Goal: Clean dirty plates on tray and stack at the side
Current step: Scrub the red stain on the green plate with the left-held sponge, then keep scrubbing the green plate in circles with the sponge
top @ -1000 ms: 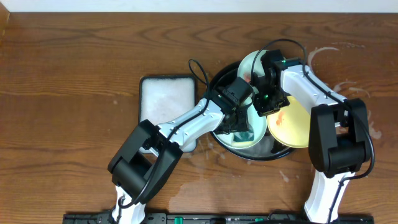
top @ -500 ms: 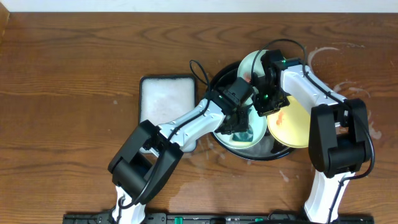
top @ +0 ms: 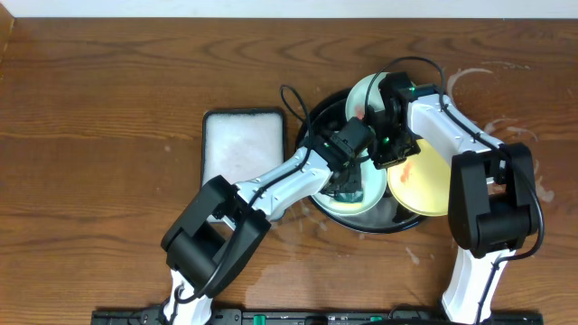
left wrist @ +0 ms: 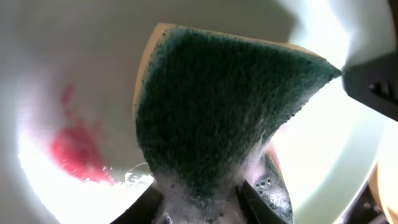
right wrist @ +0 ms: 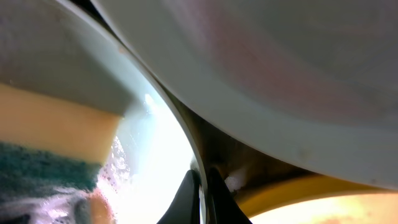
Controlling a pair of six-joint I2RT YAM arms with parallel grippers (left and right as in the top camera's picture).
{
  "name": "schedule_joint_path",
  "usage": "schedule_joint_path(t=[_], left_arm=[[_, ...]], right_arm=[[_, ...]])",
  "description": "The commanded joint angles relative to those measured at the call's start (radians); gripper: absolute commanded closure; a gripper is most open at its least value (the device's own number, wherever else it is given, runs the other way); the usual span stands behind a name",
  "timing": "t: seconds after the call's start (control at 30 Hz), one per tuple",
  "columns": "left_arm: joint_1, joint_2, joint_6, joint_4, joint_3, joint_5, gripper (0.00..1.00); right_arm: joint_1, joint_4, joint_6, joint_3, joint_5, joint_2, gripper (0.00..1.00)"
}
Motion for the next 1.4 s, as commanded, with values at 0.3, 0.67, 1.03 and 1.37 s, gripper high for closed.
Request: schedule_joint_path(t=[0.3, 0.67, 1.03, 1.37], left_arm=[[0.02, 0.059, 0.033, -0.13, -0.012, -0.58, 0.71], [0.022, -0.018, 0.089, -0.132, 0.037, -0.643, 0.75], [0.023, -0.171, 0.013, -0.065, 0.037, -0.425, 0.75], [0.024, -0.099, -0.069, 0.028, 0.027, -0.169, 0.75]], right_arm=[[0.005, -0.009, 0.018, -0.019, 0.004, 0.016, 0.99], [0.005, -0.011, 0.018, -0.019, 0.004, 0.016, 0.99], [0.005, -0.011, 0.018, -0.019, 0.003, 0.016, 0.99], [0.005, -0.011, 0.018, -0.019, 0.003, 0.016, 0.99]])
